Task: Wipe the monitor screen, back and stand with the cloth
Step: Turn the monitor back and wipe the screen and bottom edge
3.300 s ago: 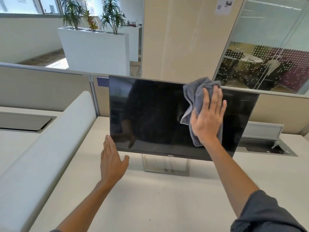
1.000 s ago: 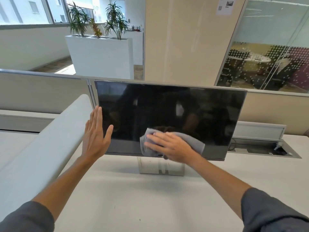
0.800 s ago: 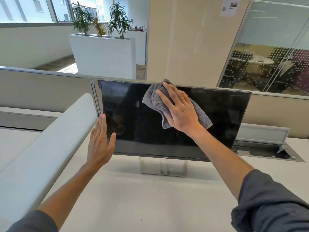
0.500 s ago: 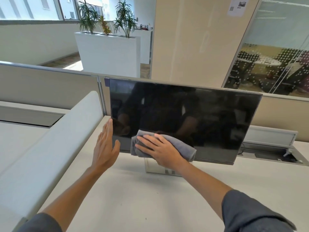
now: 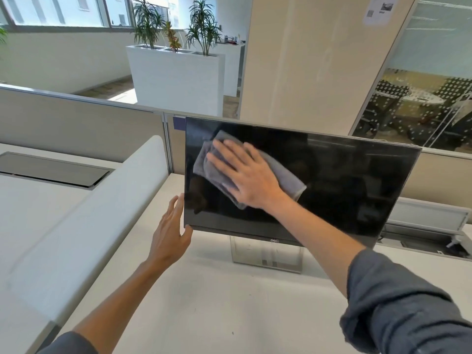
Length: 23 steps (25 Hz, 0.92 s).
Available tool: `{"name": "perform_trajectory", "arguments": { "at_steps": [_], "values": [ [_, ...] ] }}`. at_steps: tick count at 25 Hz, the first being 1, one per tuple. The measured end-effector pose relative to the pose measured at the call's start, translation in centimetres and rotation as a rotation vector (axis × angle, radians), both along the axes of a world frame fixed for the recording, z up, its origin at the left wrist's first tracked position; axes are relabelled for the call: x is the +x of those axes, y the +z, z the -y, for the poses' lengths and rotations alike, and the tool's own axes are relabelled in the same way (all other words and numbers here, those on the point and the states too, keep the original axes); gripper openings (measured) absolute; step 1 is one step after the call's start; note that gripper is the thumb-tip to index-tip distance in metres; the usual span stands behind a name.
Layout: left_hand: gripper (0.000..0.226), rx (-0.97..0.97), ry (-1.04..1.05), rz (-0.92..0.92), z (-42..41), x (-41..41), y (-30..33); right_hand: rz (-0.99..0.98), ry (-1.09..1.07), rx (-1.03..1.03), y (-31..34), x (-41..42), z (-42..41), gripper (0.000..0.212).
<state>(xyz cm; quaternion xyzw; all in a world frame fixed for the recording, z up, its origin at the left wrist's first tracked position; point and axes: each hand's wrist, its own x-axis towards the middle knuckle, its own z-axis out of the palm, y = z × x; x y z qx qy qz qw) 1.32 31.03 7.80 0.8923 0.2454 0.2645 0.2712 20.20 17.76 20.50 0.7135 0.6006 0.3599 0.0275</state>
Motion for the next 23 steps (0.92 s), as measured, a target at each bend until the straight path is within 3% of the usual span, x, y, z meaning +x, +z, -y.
{"name": "perform_trajectory", "arguments": {
  "at_steps": [4, 6, 9, 11, 13, 16, 23],
  "values": [
    [0.078, -0.026, 0.016, -0.041, 0.2, -0.6, -0.6, 0.122, 0.104, -0.411, -10.0, -3.3, 0.7, 0.072],
    [0.077, -0.04, 0.025, -0.066, 0.3, -0.9, -0.4, 0.153, 0.157, -0.519, -10.9, -4.0, 0.6, 0.072],
    [0.076, -0.074, 0.027, -0.067, 0.2, -1.3, -0.3, 0.127, 0.174, -0.271, -5.7, -3.7, -0.8, 0.061],
    [0.077, -0.112, 0.029, -0.087, 0.6, -1.3, -0.6, 0.015, 0.067, -0.008, -0.3, -2.8, -2.5, 0.066],
    [0.078, -0.155, 0.035, -0.095, 1.3, -1.2, -1.2, -0.048, -0.001, 0.103, 3.0, -2.4, -4.1, 0.066],
    [0.079, -0.192, 0.051, -0.07, 1.7, -1.0, -1.7, -0.008, -0.008, 0.041, 1.6, -2.8, -5.6, 0.063],
    [0.078, -0.218, 0.009, 0.009, 1.9, -1.4, -1.9, -0.035, 0.032, -0.174, -11.6, -5.5, -1.9, 0.072]
  ]
}}
